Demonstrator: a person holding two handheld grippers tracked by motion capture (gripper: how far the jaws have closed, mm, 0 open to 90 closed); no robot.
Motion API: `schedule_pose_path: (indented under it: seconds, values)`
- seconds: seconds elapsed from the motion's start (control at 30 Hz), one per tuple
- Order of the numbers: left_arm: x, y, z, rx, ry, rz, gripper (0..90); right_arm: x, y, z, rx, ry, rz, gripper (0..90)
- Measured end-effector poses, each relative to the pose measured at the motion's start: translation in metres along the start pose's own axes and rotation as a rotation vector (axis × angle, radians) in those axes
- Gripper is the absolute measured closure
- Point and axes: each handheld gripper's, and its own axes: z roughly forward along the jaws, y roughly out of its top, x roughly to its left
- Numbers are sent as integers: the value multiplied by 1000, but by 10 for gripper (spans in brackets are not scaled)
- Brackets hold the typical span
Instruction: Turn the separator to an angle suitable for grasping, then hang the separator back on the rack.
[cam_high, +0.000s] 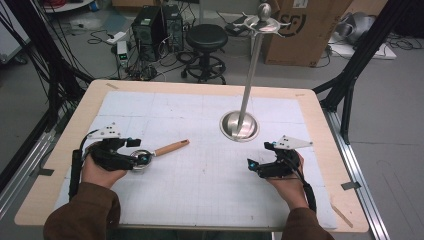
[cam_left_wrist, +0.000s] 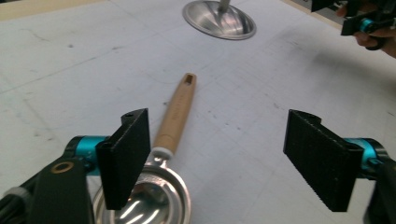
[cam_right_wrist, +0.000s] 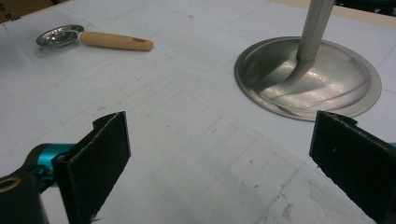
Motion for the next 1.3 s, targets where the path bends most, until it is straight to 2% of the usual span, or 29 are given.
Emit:
schedule_pose_path:
  seconds: [0.07,0.3,0.37,0.73,0.93,1.13,1.23,1.3]
  values:
    - [4,-1,-4,-13,9,-2,199,0,0,0,2,-5,5,40]
    - [15,-3,-9,-13,61,13,129,0,0,1,10,-10,4,40]
    - [16,-4,-9,-4,84,26,55,0,-1,2,17,-14,4,40]
    - [15,-3,-5,-8,70,43,16,1,-1,2,20,-13,1,40]
    - [13,-1,-3,-5,40,43,17,1,-1,3,12,-11,-2,40]
    - [11,6,-2,-1,28,63,22,2,-1,3,19,-10,-5,40]
    - [12,7,-1,-3,22,48,74,1,-1,4,23,-10,-10,40]
    - [12,8,0,2,24,49,79,1,-1,4,17,-10,-8,40]
